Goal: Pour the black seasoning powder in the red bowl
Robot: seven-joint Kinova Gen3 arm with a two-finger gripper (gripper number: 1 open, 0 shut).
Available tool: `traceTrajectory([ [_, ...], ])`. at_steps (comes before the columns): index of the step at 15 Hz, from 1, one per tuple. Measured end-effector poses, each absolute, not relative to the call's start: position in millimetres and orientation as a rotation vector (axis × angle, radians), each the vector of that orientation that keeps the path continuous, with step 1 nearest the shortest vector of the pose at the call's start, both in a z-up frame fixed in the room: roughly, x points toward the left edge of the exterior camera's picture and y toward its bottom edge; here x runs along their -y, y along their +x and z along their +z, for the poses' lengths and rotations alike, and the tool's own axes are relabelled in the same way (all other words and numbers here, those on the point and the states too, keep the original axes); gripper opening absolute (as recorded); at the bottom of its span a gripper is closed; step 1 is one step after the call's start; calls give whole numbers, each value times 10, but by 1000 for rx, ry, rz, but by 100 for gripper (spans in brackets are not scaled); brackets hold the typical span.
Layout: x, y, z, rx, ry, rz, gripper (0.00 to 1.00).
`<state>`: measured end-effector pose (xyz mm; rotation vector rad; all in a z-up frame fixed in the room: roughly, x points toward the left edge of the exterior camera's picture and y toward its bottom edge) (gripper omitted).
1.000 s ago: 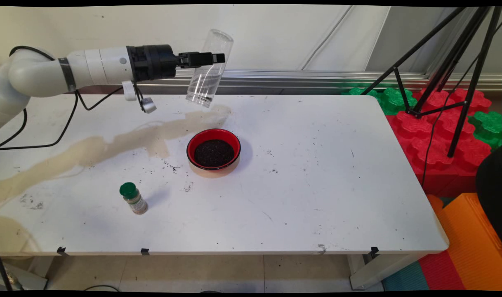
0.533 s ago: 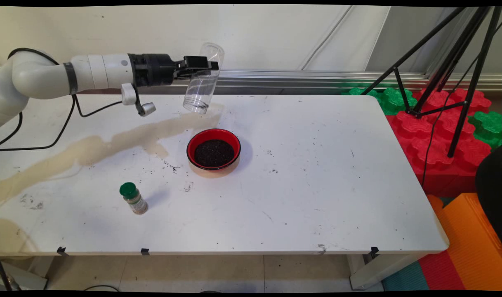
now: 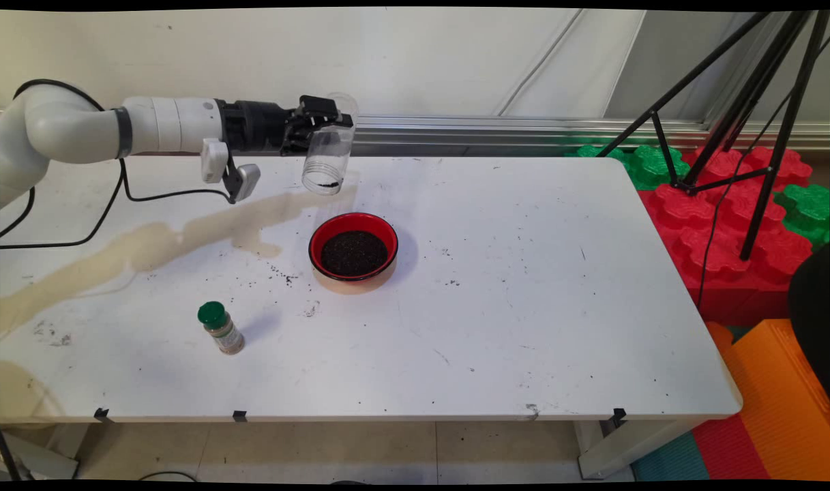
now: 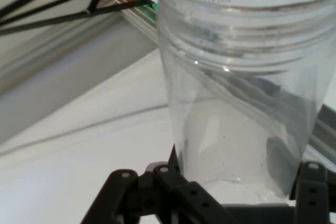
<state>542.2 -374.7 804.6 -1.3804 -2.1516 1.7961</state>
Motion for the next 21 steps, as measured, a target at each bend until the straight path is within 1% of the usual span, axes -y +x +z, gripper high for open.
traceTrajectory([
  [14, 3919, 5479, 7949, 2407, -688, 1449, 0],
  [21, 4026, 5512, 8038, 2407, -257, 1298, 0],
])
